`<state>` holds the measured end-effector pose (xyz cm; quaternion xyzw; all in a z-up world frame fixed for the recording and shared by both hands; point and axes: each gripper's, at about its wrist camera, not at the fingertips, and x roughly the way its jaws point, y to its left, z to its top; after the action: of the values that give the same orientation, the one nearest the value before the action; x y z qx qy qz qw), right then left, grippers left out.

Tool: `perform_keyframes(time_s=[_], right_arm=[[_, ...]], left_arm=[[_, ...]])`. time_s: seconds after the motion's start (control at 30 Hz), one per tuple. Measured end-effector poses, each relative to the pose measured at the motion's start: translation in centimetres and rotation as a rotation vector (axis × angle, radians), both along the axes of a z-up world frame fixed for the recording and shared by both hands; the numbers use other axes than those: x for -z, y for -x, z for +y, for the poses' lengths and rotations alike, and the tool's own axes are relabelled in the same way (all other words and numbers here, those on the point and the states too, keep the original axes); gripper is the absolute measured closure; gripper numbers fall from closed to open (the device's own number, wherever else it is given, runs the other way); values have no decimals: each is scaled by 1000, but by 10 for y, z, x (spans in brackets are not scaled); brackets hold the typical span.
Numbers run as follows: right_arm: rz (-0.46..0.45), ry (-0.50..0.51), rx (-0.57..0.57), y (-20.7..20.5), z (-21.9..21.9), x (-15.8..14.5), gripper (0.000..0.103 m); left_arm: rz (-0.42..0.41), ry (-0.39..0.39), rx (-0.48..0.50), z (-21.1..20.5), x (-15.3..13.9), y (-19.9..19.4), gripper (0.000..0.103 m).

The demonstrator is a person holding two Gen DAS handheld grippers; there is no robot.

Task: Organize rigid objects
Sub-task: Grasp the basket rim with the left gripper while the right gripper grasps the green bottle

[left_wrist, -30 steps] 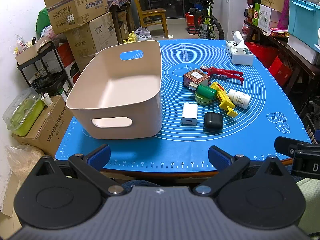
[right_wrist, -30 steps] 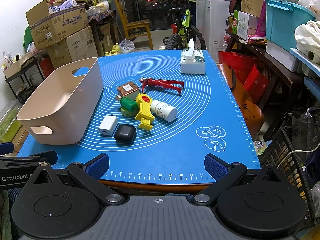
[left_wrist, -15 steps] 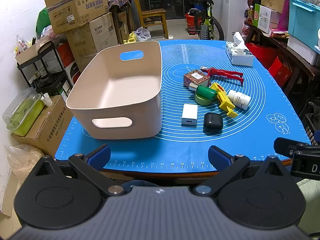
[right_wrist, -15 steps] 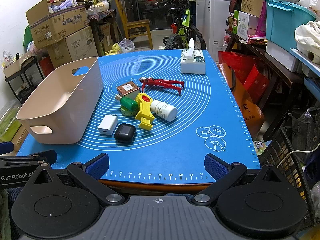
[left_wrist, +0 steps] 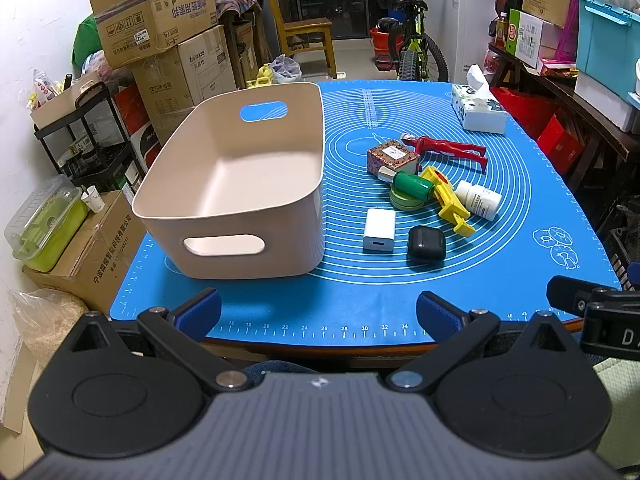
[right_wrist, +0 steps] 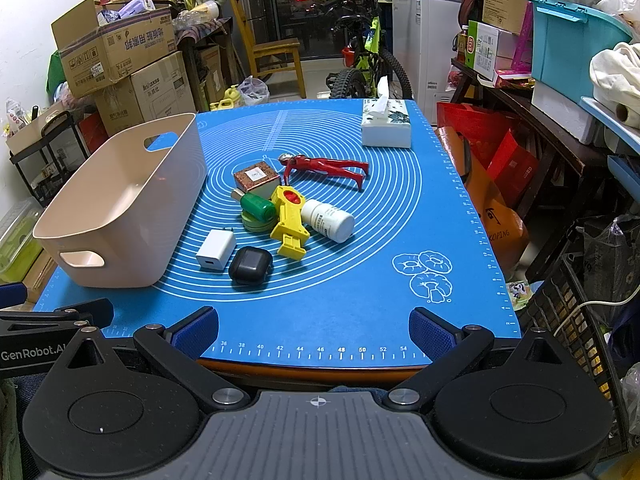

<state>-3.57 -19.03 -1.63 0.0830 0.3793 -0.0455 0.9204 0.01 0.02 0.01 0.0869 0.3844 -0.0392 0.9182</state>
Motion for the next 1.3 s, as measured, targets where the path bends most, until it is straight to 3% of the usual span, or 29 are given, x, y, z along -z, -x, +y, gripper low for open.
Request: perform_keyframes(time_s=[0.93,1.13,1.3], right_arm=[[0,9,1,-2,1,-1,3],[-4,2,-19,-9,5,-7,3],[-37,0,-57,-35,15,-18,3]], left_arm=[[1,7,-4,-8,-2,-2,0],[25,51,-37,9,-11,-17,0],[-66,21,-90,25,-35,-43,0]])
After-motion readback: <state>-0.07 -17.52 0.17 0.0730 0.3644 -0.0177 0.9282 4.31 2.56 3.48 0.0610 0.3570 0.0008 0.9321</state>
